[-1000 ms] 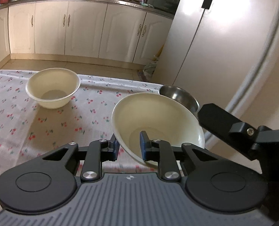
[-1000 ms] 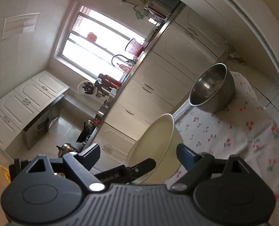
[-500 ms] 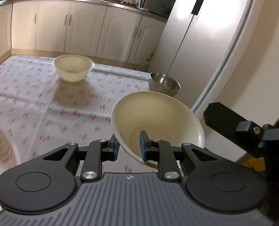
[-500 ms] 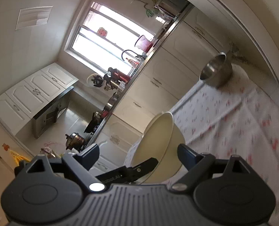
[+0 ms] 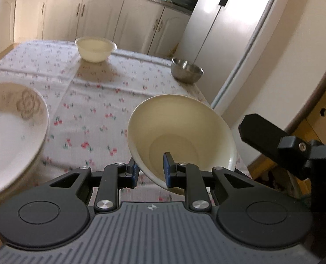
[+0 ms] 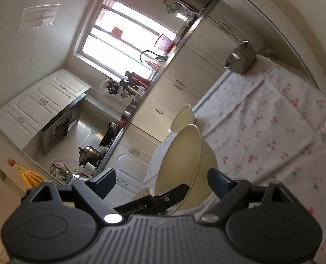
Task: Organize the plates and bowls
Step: 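Lift the cream bowl with the left tool and carry it toward the plate stack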
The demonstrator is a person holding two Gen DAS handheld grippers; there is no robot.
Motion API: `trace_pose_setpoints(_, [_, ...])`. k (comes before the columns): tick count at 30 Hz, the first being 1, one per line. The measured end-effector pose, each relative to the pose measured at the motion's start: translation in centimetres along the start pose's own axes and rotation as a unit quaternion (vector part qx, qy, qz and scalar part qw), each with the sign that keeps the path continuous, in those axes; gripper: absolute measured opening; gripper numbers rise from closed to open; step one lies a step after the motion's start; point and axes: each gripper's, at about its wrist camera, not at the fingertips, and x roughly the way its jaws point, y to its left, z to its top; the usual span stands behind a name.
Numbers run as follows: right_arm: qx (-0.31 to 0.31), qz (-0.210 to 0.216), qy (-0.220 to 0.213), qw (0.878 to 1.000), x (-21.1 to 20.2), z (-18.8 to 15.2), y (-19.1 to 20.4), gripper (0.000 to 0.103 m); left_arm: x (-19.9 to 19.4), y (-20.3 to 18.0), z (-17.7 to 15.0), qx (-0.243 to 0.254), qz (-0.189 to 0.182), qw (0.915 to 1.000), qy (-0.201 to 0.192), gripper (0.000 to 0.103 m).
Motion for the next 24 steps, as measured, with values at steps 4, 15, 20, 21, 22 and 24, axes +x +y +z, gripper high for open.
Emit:
trace_pose_setpoints(4, [0.003,-0.015,0.009,1.0,-0.1,-0.6,-0.8,0.091,0.7,0.2,-1.0,0.0,0.004,0.9999,0.011,0.022])
trace_pose_setpoints(15, [0.01,-0.034,0.023,0.999,0.0,-1.6,-2.2,0.09,2.6,0.6,-1.7,-0.003,0.011,0.9994,0.031,0.022])
trace_pose_setpoints(20, [0.013,-0.048,0.022,0.999,-0.5,-1.7,-2.3,0.096,2.8,1.2,-1.9,-0.01,0.014,0.9994,0.029,0.022])
trace_pose_setpoints(21, [0.014,-0.05,0.02,0.998,-0.7,-1.7,-2.3,0.097,2.8,1.4,-1.7,-0.013,0.015,0.9994,0.029,0.023])
trace_pose_setpoints(22, [0.014,-0.052,0.017,0.998,-0.9,-1.6,-2.2,0.097,2.8,1.6,-1.7,-0.015,0.017,0.9993,0.029,0.024])
trace_pose_setpoints(24, [0.014,-0.057,0.009,0.998,-1.5,-1.4,-2.1,0.101,2.8,2.1,-1.6,-0.023,0.019,0.9991,0.029,0.026])
